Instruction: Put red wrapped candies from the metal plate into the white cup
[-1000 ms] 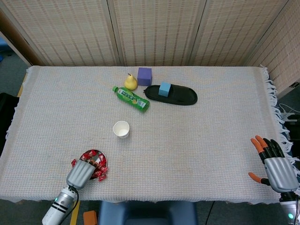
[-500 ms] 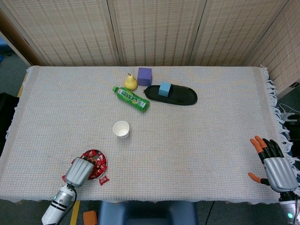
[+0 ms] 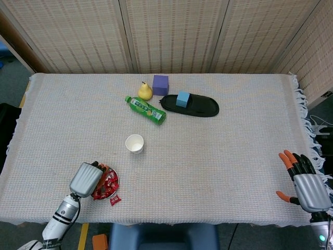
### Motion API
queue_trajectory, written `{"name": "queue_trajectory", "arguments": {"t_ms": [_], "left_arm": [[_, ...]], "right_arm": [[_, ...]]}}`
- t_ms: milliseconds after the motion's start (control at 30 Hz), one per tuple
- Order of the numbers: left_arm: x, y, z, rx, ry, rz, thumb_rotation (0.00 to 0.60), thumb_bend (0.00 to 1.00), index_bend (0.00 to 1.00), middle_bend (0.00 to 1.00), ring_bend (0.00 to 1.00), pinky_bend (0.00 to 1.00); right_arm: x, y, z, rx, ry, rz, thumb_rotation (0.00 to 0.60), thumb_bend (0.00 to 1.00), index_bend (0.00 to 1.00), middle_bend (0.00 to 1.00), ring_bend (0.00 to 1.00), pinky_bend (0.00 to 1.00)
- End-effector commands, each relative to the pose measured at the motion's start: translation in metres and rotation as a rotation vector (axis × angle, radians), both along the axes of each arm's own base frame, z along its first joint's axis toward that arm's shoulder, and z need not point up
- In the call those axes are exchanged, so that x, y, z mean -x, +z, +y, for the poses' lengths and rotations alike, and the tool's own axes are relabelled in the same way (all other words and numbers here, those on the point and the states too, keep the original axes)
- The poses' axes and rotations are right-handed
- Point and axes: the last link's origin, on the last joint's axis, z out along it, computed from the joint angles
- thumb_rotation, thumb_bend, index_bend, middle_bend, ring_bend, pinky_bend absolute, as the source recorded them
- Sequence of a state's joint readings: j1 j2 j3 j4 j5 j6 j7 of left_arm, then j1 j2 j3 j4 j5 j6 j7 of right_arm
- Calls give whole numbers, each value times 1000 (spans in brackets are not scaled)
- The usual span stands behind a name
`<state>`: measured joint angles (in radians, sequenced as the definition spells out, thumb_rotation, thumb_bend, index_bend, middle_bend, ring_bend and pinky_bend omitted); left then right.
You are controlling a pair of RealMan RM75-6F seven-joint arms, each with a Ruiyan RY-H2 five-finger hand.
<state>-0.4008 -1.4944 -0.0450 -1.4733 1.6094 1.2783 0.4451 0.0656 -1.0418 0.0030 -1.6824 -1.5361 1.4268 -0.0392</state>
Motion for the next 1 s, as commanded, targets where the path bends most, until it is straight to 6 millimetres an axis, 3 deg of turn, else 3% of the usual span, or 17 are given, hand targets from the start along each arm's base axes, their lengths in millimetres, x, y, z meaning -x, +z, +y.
{"name": "queue_trajectory", "arguments": {"t_ms": [33, 300, 500, 800, 1000], "left_arm": [[-26, 10, 24, 56, -25, -63, 600, 471, 650, 643, 570, 893], [-76, 7, 81, 185, -41, -129, 600, 471, 649, 642, 570, 892], [-100, -6, 118, 199, -53, -124, 600, 471, 651, 646, 570, 893], [-109, -20, 150, 173, -35, -117, 600, 473, 651, 645, 570, 892], [-104, -33, 157, 168, -23, -87, 600, 473, 649, 636, 569, 891]], "right_arm": [[0, 1, -1, 4, -2, 0, 600, 0, 0, 0, 0, 0], [3, 0, -5, 5, -23, 4, 600, 0, 0, 0, 0, 0], [6, 2, -7, 15, -41, 1, 600, 0, 0, 0, 0, 0], [11, 6, -8, 24, -65, 3, 600, 0, 0, 0, 0, 0], [12, 7, -10, 22, -73, 1, 600, 0, 0, 0, 0, 0]]}}
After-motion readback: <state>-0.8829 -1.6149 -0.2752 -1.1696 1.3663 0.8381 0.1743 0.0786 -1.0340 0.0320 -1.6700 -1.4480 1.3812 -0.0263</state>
